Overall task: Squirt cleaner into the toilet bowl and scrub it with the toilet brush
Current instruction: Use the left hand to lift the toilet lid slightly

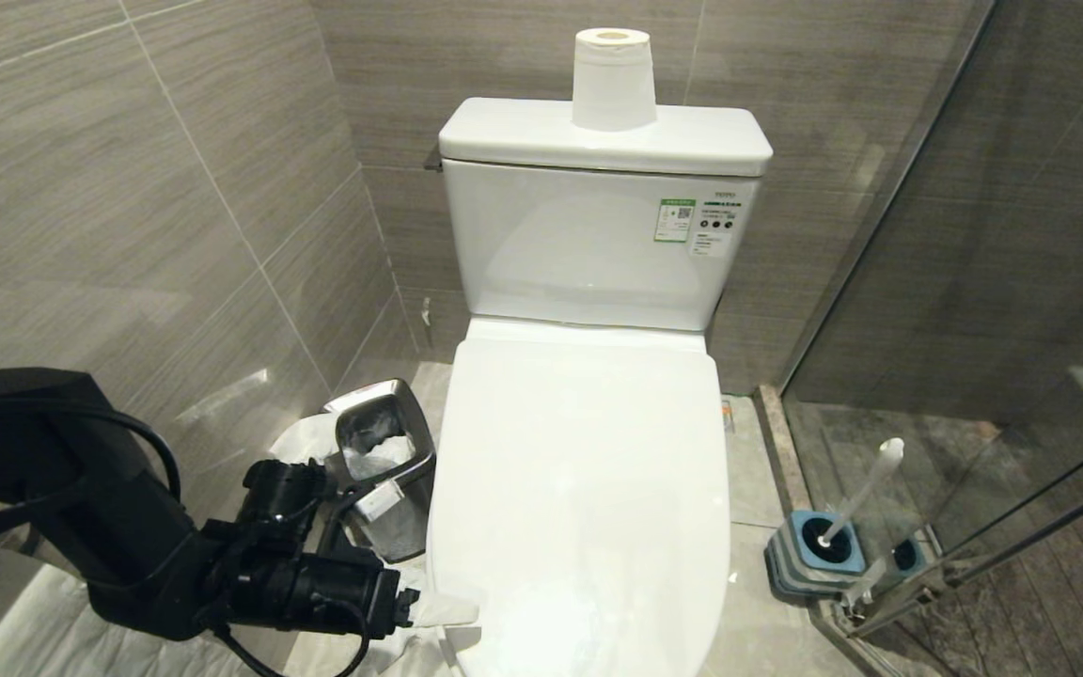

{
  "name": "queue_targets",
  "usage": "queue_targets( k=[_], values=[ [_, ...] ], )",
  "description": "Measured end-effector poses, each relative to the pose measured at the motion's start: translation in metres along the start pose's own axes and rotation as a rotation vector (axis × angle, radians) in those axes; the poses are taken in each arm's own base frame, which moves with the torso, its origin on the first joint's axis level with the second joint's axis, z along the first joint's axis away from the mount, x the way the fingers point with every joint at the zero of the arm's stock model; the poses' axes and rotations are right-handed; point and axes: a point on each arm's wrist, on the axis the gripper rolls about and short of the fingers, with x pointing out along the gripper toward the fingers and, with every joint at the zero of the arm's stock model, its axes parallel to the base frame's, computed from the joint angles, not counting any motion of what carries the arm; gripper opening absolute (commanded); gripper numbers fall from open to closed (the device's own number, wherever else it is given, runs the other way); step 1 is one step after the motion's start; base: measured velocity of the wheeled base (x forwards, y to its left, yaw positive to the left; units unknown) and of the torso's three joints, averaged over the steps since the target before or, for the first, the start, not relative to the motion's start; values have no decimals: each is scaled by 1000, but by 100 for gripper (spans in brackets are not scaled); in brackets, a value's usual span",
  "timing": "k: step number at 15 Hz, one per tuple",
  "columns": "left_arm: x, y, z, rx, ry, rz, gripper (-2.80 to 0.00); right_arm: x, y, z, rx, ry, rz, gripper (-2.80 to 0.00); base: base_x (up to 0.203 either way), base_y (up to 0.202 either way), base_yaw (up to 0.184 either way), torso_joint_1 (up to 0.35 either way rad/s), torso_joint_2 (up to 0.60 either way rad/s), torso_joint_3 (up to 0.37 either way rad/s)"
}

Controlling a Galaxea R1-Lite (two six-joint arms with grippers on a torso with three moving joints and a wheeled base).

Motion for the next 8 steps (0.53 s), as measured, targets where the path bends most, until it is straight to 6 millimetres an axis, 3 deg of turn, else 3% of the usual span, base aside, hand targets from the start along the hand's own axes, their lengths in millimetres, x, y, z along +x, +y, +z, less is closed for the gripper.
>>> queue_targets(
  k=[8],
  values=[
    [8,-14,-4,35,36,-18,0,0,0,0,0,0,0,-280,0,0,0,0,0,0]
  ],
)
